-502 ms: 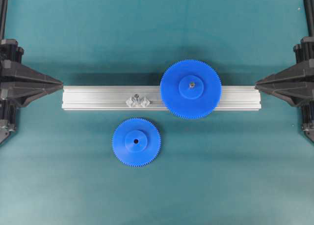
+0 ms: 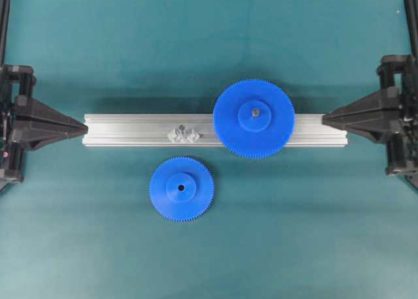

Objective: Insert the small gear onto the shaft.
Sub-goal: 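Move the left gripper over the loose blue gear on the table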

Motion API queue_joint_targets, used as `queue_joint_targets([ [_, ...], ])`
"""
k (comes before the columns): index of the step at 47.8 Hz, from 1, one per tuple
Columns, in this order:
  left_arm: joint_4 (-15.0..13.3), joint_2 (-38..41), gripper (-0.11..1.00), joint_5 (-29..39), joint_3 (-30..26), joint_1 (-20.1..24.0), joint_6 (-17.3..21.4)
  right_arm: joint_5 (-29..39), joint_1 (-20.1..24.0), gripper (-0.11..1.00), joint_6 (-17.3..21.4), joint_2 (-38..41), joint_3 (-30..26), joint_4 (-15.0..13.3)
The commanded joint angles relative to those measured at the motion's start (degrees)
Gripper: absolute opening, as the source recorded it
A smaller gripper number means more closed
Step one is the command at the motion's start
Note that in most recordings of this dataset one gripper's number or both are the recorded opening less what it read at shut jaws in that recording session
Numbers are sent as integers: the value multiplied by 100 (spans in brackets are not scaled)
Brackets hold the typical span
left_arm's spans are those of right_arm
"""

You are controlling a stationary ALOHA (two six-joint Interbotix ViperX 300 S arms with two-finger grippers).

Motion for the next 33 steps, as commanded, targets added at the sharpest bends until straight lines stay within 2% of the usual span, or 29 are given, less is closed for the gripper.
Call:
queue_joint_targets([
  [1, 18, 114, -1, 132, -229, -53, 9, -18, 0, 3, 70, 141, -132, 9],
  [16, 35, 844, -1, 475, -615, -185, 62, 246, 0, 3, 246, 396, -88, 9],
  [33, 35, 2092, -1, 703, -1178, -185, 62, 571, 0, 3, 316, 545, -35, 9],
])
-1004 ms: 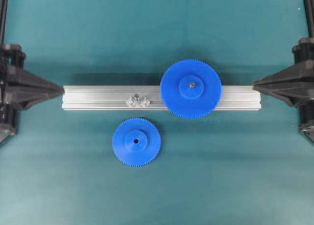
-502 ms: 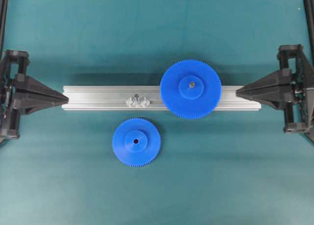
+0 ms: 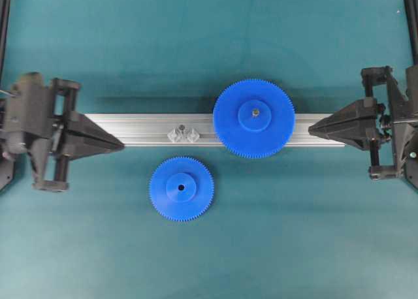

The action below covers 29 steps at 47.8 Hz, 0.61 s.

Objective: Insert the small gear onto the shaft.
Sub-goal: 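Move the left gripper over the loose blue gear on the table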

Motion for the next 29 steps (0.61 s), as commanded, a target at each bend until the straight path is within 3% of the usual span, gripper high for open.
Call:
queue_joint_targets([
  [1, 18, 229, -1, -26, -237, -18, 9, 70, 0, 3, 53, 35, -44, 9],
  [18, 18, 1055, -1, -18, -589, -18, 9, 642, 9, 3, 53, 44, -18, 9],
  [29, 18, 1600, -1, 141, -879, -18, 18, 668, 9, 3, 97, 44, 114, 18],
])
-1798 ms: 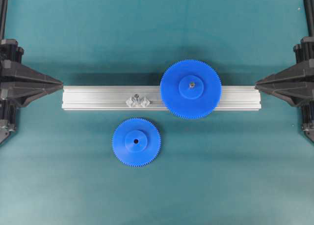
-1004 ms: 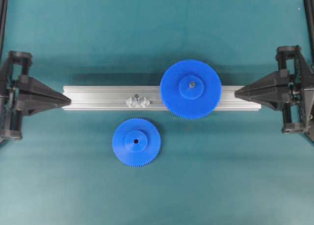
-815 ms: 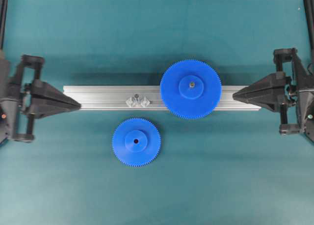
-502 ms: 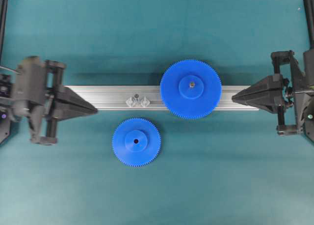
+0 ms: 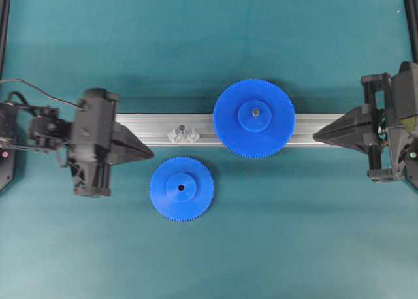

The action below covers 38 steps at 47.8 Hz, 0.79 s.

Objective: Insert the small gear onto the shaft.
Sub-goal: 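Move the left gripper over the loose blue gear on the table, then lower the open left gripper onto the blue gear's central hub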

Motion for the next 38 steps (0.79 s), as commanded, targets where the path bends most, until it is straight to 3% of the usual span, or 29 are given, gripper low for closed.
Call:
queue_joint_targets([
  [1, 26, 132, -1, 44, -264, -26, 9, -26, 18, 3, 97, 18, -26, 9],
  [38, 26, 1564, -1, 1415, -1389, -141, 18, 9, -9, 3, 176, 9, 105, 18],
])
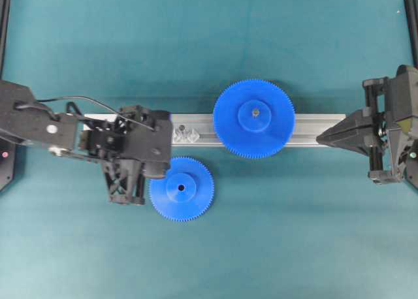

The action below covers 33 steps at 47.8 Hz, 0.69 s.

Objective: Insert the small gear onto the shaft.
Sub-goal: 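Lower the open left gripper onto the blue gear's central hub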

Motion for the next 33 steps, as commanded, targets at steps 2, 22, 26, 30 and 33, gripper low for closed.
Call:
queue_joint_targets([
  [2, 18, 105, -1, 211, -325, -88, 35, -18, -26, 3, 62, 9, -44, 18],
  [22, 18, 738, -1, 1327, -1081, -255, 501, -18, -62, 3, 62, -9, -18, 18],
  [26, 18, 853, -1, 1573, -1248, -255, 510, -18, -62, 3, 62, -18, -9, 18],
  [30, 18, 976, -1, 1758, -1433, -255, 510, -18, -62, 3, 62, -18, 9, 26],
  [33, 18, 1055, -1, 1846, -1538, -255, 510, -18, -62, 3, 62, -18, 18, 18],
])
